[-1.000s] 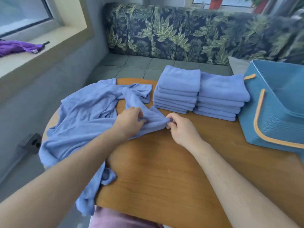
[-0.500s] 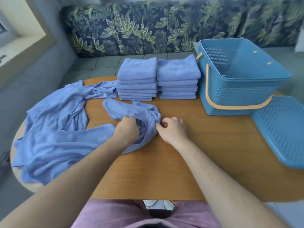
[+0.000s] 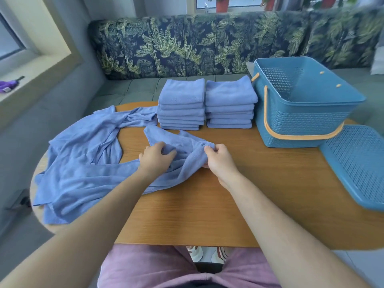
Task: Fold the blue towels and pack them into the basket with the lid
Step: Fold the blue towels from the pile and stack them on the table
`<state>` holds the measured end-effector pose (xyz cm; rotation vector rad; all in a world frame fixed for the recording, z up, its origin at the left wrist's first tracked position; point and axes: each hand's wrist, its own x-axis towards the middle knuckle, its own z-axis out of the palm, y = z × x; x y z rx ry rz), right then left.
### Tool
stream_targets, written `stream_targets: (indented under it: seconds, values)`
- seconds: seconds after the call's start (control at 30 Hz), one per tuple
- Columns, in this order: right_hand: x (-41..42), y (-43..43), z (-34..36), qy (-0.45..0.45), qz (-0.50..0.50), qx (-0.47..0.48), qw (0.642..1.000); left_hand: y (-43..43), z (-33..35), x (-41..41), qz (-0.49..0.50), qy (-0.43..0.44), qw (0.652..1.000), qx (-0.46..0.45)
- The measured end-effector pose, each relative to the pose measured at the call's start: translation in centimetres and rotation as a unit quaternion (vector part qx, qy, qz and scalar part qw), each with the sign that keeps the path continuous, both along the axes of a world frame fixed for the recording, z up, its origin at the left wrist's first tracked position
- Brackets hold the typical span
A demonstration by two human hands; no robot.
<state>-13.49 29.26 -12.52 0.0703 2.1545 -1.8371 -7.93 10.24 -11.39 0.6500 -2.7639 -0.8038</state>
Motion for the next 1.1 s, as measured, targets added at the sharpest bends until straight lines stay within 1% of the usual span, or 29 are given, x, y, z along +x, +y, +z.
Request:
stream_targets:
  seconds: [0.07, 0.13, 0.2, 0.23, 0.3, 0.33, 0.37, 0.4, 0.47, 0.53, 0.6, 0.67, 0.77, 0.87, 0.93, 1.0, 1.03, 1.1]
  values:
    - [-0.7, 0.9, 1.3, 0.0, -0.006, -0.018, 1.0, -0.3, 1.7, -0.2, 0.018, 0.063, 0.987, 0.146]
    - [-2.0, 2.0, 2.9, 0.008, -0.01, -0.036, 0.999, -1.0, 4.0, -0.4, 0.037, 0.133, 0.957, 0.257]
    - [-3.4, 3.1, 4.8, 0.019, -0.028, -0.045, 0.998, -2.1, 6.4, -0.7, 0.038, 0.19, 0.923, 0.333]
    - [-4.2, 3.5, 5.9, 0.029, -0.039, -0.041, 0.998, -2.6, 7.6, -0.9, 0.032, 0.211, 0.911, 0.354]
    - [-5.3, 4.0, 8.7, 0.061, -0.045, -0.042, 0.996, -3.1, 9.8, -1.4, 0.014, 0.239, 0.899, 0.366]
    - [-5.7, 4.2, 10.3, 0.075, -0.038, -0.054, 0.995, -3.0, 10.7, -1.6, 0.008, 0.246, 0.899, 0.362]
    - [-5.8, 4.2, 11.8, 0.069, -0.025, -0.087, 0.994, -2.9, 11.3, -1.9, 0.009, 0.247, 0.902, 0.355]
    - [-5.8, 4.3, 12.9, 0.036, 0.004, -0.135, 0.99, -2.7, 11.8, -2.0, 0.008, 0.249, 0.904, 0.349]
    - [-5.6, 4.7, 14.0, -0.067, 0.093, -0.195, 0.974, -2.4, 12.0, -2.3, 0.015, 0.247, 0.908, 0.339]
    - [-5.1, 5.3, 13.5, -0.144, 0.16, -0.19, 0.958, -2.4, 11.6, -2.4, 0.034, 0.24, 0.911, 0.334]
    - [-4.4, 6.0, 12.7, -0.168, 0.195, -0.172, 0.951, -2.6, 11.2, -2.2, 0.048, 0.232, 0.912, 0.334]
    - [-4.2, 6.6, 12.3, -0.146, 0.186, -0.168, 0.957, -3.1, 10.9, -1.9, 0.058, 0.223, 0.913, 0.337]
    - [-4.3, 7.5, 12.0, -0.11, 0.122, -0.166, 0.972, -4.0, 10.7, -1.6, 0.06, 0.216, 0.909, 0.352]
    - [-4.9, 8.0, 11.8, -0.087, 0.091, -0.129, 0.984, -4.0, 10.9, -1.6, 0.061, 0.217, 0.909, 0.351]
    - [-4.8, 8.2, 11.7, -0.073, 0.052, -0.087, 0.992, -3.9, 11.2, -1.6, 0.063, 0.221, 0.909, 0.347]
    - [-4.6, 8.4, 11.3, -0.09, 0.035, -0.039, 0.995, -3.9, 11.3, -1.5, 0.056, 0.228, 0.908, 0.348]
    - [-4.4, 8.5, 11.1, -0.113, 0.046, -0.023, 0.992, -4.0, 11.3, -1.4, 0.051, 0.228, 0.908, 0.348]
    - [-3.9, 8.7, 10.8, -0.166, 0.098, -0.01, 0.981, -4.1, 11.3, -1.2, 0.037, 0.221, 0.911, 0.346]
